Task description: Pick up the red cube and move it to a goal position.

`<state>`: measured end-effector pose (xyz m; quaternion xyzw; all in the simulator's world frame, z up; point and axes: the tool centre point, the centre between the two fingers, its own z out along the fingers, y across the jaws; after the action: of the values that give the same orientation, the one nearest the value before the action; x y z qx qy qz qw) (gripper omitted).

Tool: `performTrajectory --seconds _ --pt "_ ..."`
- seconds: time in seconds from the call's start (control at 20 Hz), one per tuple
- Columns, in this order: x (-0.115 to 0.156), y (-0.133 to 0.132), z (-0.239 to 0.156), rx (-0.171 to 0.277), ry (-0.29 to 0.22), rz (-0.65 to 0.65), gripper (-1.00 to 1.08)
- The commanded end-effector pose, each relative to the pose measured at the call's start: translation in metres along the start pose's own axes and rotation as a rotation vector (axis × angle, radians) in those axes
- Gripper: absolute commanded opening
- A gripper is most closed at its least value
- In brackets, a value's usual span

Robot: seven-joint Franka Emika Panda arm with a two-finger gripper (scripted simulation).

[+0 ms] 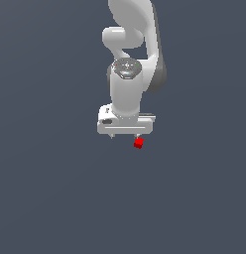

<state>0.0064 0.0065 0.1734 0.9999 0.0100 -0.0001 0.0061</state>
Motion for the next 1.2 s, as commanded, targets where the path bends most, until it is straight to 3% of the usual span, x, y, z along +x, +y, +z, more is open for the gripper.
performTrajectory --seconds 0.0,0.55,1.15 --pt "0.0 0.0 0.0 0.0 0.0 0.0 1.0" --pt "-0.014 -0.012 0.027 0.002 0.0 0.066 1.0" --pt "-0.049 -0.053 0.107 0.007 -0.001 0.261 1.0"
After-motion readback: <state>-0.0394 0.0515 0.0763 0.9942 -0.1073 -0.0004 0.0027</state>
